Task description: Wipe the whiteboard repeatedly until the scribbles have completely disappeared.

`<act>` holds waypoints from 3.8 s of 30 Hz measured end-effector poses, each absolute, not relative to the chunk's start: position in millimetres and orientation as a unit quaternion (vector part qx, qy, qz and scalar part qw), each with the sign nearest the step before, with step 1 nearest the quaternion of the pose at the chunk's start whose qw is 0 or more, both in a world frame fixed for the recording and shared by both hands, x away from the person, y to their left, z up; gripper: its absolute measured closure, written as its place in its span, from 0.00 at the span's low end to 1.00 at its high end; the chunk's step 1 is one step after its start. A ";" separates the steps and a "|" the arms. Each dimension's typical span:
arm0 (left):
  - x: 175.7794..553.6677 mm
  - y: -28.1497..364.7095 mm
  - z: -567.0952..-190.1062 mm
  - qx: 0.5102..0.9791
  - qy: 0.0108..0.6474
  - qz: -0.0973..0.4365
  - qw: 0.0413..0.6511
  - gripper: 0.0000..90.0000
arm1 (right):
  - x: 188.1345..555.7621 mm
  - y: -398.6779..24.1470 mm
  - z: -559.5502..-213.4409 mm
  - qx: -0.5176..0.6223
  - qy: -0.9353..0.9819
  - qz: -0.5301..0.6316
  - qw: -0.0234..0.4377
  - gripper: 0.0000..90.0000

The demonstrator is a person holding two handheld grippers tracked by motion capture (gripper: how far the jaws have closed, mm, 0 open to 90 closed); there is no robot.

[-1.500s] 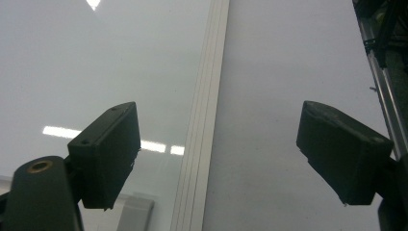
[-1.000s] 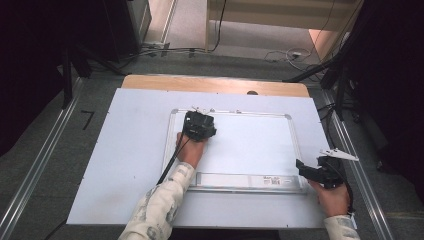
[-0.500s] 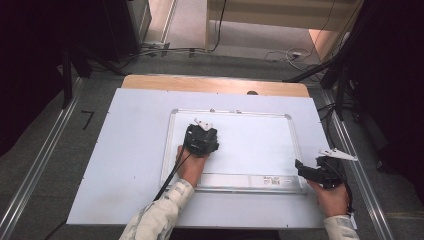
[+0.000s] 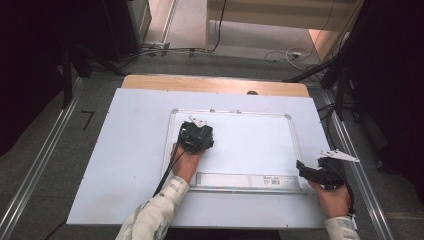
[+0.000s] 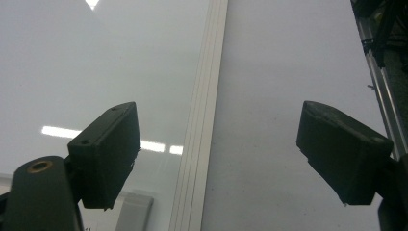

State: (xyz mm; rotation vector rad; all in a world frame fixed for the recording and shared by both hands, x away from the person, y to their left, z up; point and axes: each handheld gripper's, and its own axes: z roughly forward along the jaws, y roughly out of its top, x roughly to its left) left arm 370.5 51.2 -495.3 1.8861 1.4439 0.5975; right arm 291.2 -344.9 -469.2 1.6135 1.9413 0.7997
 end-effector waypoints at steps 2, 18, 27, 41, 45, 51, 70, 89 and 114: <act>375.4 56.5 -495.1 0.720 0.560 0.232 0.337 0.46 | 290.9 -345.4 -469.3 0.592 0.711 0.292 0.244 0.16; 419.6 96.6 -493.6 0.686 0.604 0.253 0.319 0.46 | 291.9 -345.7 -469.7 0.593 0.710 0.293 0.243 0.16; 420.9 73.2 -493.2 0.697 0.592 0.249 0.320 0.46 | 294.1 -344.9 -470.1 0.593 0.710 0.294 0.241 0.16; 376.0 33.0 -494.4 0.730 0.551 0.235 0.329 0.46 | 294.5 -342.1 -470.3 0.590 0.713 0.291 0.243 0.16; 362.0 24.0 -495.1 0.739 0.538 0.230 0.334 0.46 | 294.6 -340.9 -470.4 0.589 0.714 0.289 0.244 0.16; 345.5 15.6 -495.7 0.743 0.534 0.230 0.333 0.46 | 294.3 -339.6 -470.3 0.589 0.715 0.287 0.244 0.16; 331.0 31.4 -496.5 0.739 0.537 0.233 0.333 0.46 | 292.0 -343.4 -470.5 0.591 0.713 0.288 0.244 0.16; 350.7 92.7 -497.0 0.697 0.590 0.258 0.316 0.46 | 291.7 -342.6 -470.2 0.591 0.712 0.288 0.245 0.16; 415.9 78.2 -493.8 0.686 0.605 0.266 0.304 0.46 | 294.8 -341.6 -470.9 0.590 0.714 0.290 0.241 0.16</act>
